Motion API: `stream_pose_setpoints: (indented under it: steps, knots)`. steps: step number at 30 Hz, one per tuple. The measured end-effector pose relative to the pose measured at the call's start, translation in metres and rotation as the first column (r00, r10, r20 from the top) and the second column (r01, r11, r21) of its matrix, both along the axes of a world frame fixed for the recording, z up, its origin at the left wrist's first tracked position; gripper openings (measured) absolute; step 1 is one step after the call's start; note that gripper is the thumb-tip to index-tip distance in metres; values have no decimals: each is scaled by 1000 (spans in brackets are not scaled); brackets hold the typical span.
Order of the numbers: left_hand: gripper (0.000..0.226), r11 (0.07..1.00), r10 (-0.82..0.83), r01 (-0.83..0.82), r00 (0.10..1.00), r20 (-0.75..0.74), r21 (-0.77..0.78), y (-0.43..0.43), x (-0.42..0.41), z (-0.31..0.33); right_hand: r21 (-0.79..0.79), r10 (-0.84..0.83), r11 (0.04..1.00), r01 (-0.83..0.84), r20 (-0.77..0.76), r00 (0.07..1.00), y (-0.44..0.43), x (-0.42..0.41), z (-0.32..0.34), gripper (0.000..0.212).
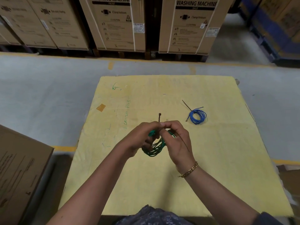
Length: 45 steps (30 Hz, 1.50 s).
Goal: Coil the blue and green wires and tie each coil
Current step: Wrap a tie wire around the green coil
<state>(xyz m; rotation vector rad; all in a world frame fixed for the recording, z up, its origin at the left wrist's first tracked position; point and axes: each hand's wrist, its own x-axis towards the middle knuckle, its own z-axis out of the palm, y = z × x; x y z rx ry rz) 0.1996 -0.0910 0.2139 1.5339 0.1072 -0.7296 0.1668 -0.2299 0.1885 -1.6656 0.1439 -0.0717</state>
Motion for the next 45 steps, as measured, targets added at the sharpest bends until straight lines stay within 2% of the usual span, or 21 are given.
stream_pose_setpoints:
  steps: [3,6,9,12,14,18,20,23,26,30,32,34,37,39,42,45]
  knots:
    - [18,998,62,-63,998,19,14,0,-2,1,60,-81,994,90,-146,986,5,0,2,4]
    - [15,994,107,-110,989,99,25,-1,-4,0,92,-90,990,111,-209,974,5,1,8,14]
    - [12,989,150,-148,982,115,-26,-2,-9,0,68,-15,997,32,-229,973,-2,6,18,6]
    - [18,970,222,-216,974,42,-109,-2,-13,-2,93,122,991,-100,-288,950,-11,10,26,7]
    - [15,949,276,-276,961,-23,-154,-4,-15,-4,145,199,977,-159,-329,923,-16,12,31,3]
    - [12,920,328,-332,943,-54,-207,-4,-16,-3,346,302,922,-172,-368,880,-28,17,35,18]
    - [11,918,321,-324,946,-49,-230,-3,-16,-2,360,308,916,-176,-351,884,-32,17,36,20]
    - [13,885,338,-361,933,-127,-294,-5,-19,-1,315,286,932,-178,-341,895,-30,16,35,24]
    - [18,819,368,-450,888,-276,-356,-7,-20,-2,371,268,920,-128,-356,895,-29,18,34,22]
    - [29,769,388,-532,830,-401,-355,-10,-19,-3,366,225,926,-87,-356,907,-33,22,30,13]
    - [34,755,411,-558,813,-413,-346,-12,-18,-3,264,174,960,-90,-316,933,-33,24,28,13]
    - [35,731,423,-574,805,-416,-368,-13,-17,-4,198,63,980,-6,-282,957,-34,26,24,15]
    - [32,671,444,-604,792,-419,-430,-7,-15,-5,225,-176,943,246,-292,940,-45,32,17,20]
    - [30,636,486,-632,773,-407,-442,-1,-14,-7,261,-259,904,337,-292,921,-55,34,17,19]
    - [26,598,588,-697,717,-376,-395,7,-12,-13,274,-250,909,314,-243,937,-65,33,23,17]
    - [20,585,620,-727,687,-380,-359,10,-11,-21,284,-199,929,239,-162,967,-70,31,30,20]
